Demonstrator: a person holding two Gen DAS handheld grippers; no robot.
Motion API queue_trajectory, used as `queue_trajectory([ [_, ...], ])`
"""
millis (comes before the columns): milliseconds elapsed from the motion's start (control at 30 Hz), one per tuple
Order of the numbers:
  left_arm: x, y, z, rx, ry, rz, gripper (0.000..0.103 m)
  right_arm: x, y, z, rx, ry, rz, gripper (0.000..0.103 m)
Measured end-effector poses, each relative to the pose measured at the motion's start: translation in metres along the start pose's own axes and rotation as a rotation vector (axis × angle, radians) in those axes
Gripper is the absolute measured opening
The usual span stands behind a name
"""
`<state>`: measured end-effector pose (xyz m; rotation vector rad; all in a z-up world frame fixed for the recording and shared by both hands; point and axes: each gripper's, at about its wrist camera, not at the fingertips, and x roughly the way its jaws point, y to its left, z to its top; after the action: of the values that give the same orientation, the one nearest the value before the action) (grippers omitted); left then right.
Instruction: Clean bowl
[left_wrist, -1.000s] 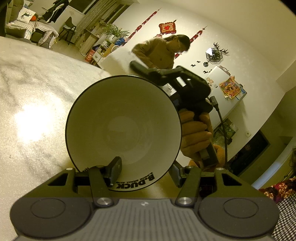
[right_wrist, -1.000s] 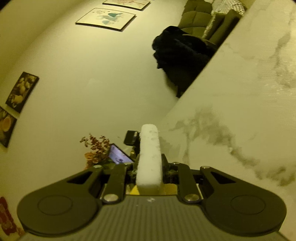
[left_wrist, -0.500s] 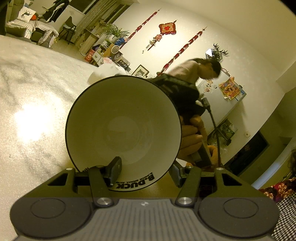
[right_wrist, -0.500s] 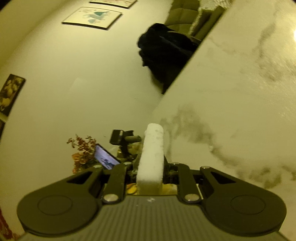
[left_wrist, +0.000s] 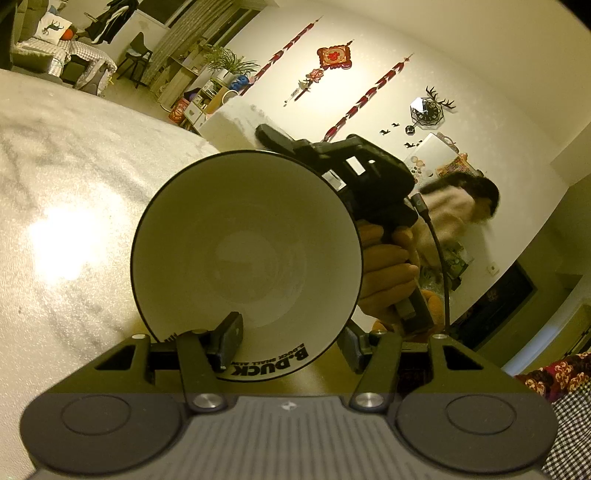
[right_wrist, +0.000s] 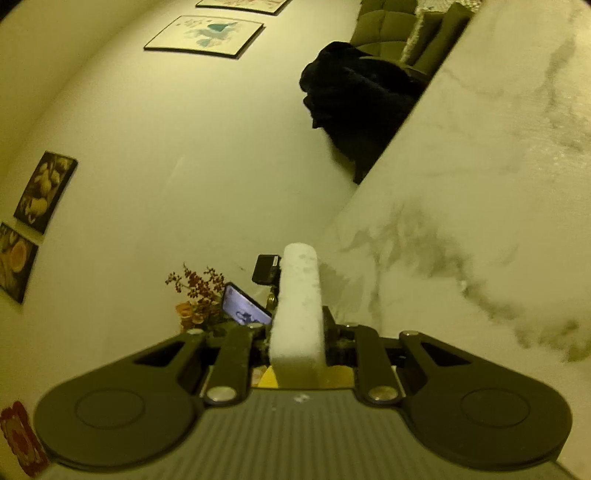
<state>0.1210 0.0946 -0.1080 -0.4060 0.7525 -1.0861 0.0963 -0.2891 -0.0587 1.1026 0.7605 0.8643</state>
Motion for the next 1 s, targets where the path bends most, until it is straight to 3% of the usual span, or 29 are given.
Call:
queue_trajectory([
  [133, 0.002, -0.005, 0.008, 0.02, 0.014, 0.044, 0.056, 0.002, -0.001, -0.002, 0.003, 0.017, -0.003, 0.019],
  [333, -0.012, -0.02, 0.03, 0.038, -0.049, 0.07, 0.056, 0.0, -0.003, -0.003, 0.003, 0.02, -0.005, 0.019],
  [467, -0.008, -0.023, 0.034, 0.043, -0.039, 0.059, 0.048, 0.003, -0.003, -0.004, -0.003, 0.036, -0.01, 0.019],
  [667, -0.004, -0.024, 0.025, 0.035, -0.038, 0.051, 0.048, 0.002, 0.001, -0.005, -0.018, 0.063, 0.005, 0.019],
  [833, -0.001, -0.015, 0.008, 0.02, 0.008, 0.02, 0.048, 0.008, 0.007, -0.008, -0.045, 0.1, 0.034, 0.019],
  [1000, -0.001, -0.011, 0.001, 0.054, 0.019, 0.035, 0.056, 0.011, 0.009, -0.01, -0.057, 0.114, 0.041, 0.019],
])
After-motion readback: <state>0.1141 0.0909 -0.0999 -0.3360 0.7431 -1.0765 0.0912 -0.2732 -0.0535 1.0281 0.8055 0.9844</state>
